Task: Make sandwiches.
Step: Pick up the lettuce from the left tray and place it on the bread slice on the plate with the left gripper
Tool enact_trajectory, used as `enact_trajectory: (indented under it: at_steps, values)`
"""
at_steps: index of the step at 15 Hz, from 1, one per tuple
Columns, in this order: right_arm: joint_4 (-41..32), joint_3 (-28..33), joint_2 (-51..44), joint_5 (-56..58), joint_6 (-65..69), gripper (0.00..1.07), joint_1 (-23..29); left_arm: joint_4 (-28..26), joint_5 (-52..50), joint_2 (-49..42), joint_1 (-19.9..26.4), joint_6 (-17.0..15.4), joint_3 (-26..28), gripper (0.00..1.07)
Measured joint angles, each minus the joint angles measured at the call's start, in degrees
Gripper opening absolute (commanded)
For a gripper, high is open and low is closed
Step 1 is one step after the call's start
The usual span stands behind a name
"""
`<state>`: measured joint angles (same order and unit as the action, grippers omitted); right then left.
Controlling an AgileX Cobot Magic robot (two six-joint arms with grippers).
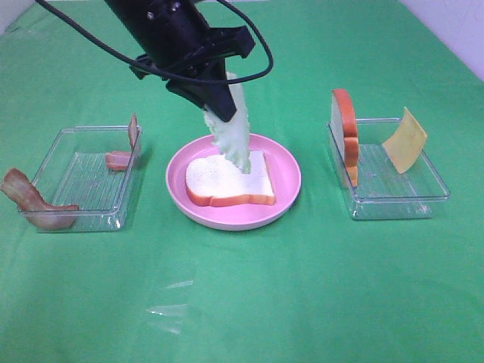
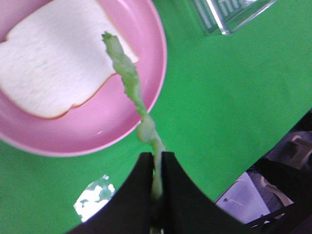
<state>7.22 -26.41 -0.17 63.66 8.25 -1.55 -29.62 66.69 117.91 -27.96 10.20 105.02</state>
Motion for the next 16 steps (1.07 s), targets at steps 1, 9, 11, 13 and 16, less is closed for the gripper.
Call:
enact_trajectory:
  at_steps: [1,9,11,13,16]
  values:
    - [0.0,0.0,0.0,0.0,0.0,0.96,0.0,-4.58,-1.38,5.44,0.0,4.3,4.13,0.0]
    - [0.0,0.0,0.0,0.0,0.0,0.96,0.0,-5.73,-1.66,21.43,0.0,6.93,17.88,0.0]
    - [0.0,0.0,0.0,0.0,0.0,0.96,0.0,-3.15,-1.09,21.49,0.0,6.93,17.99,0.0]
    - [0.0,0.0,0.0,0.0,0.0,0.96,0.0,-0.06,0.4,21.49,0.06,6.88,18.05,0.0]
    - [0.0,0.0,0.0,0.0,0.0,0.96,0.0,4.53,1.32,21.49,0.06,5.04,18.05,0.0]
